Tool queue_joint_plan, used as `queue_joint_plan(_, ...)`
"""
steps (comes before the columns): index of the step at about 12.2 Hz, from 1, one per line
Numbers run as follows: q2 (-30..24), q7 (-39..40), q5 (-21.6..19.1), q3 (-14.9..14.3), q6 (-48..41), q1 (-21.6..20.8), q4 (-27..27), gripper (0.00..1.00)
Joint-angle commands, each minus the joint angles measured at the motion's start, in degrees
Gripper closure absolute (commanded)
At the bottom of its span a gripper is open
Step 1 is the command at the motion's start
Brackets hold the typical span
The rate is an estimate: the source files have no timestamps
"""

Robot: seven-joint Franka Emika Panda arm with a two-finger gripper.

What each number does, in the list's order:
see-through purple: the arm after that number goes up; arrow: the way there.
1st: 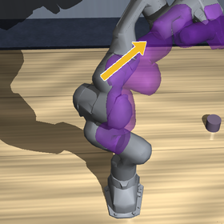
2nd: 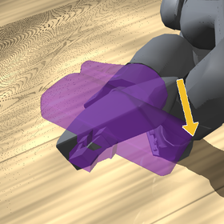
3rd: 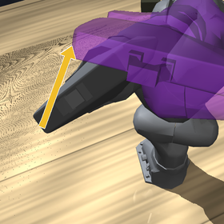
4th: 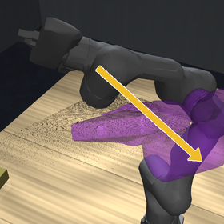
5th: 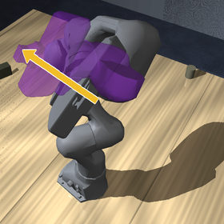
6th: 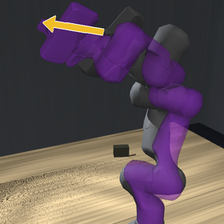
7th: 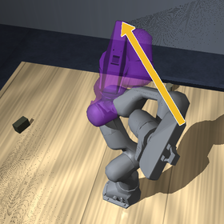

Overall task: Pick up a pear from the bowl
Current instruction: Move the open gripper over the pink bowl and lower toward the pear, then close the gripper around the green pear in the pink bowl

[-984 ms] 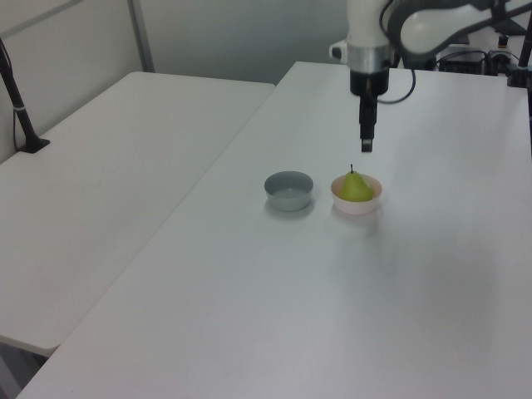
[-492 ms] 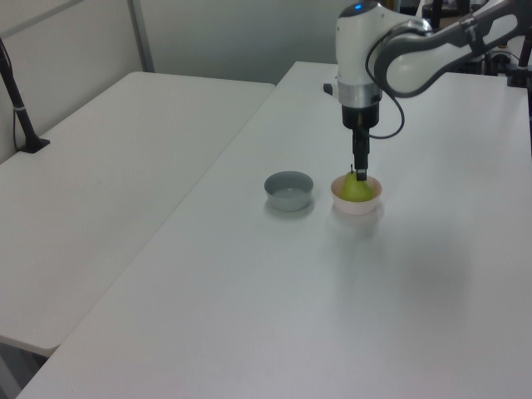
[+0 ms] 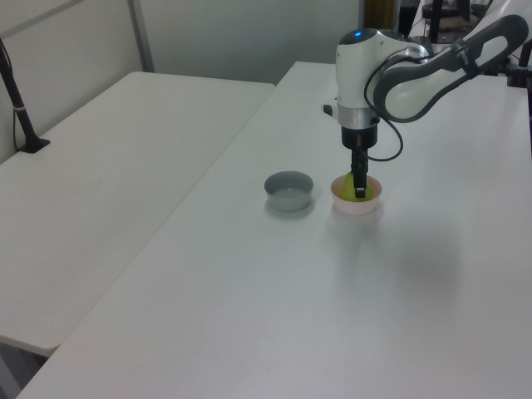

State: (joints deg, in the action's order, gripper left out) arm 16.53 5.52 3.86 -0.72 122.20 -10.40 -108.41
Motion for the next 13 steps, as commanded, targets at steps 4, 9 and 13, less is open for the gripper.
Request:
queue_joint_plan(4, 1.0, 1.2, 0.8, -0.3, 3.5, 0.0, -0.9, 0.22)
queue_joint_plan(9, 0.8, 1.2, 0.9, -0.3, 3.4, 0.0, -0.8, 0.52)
queue_joint_plan(13, -1.8, 1.0, 0.4, -0.3, 0.7, 0.2, 0.4, 0.52)
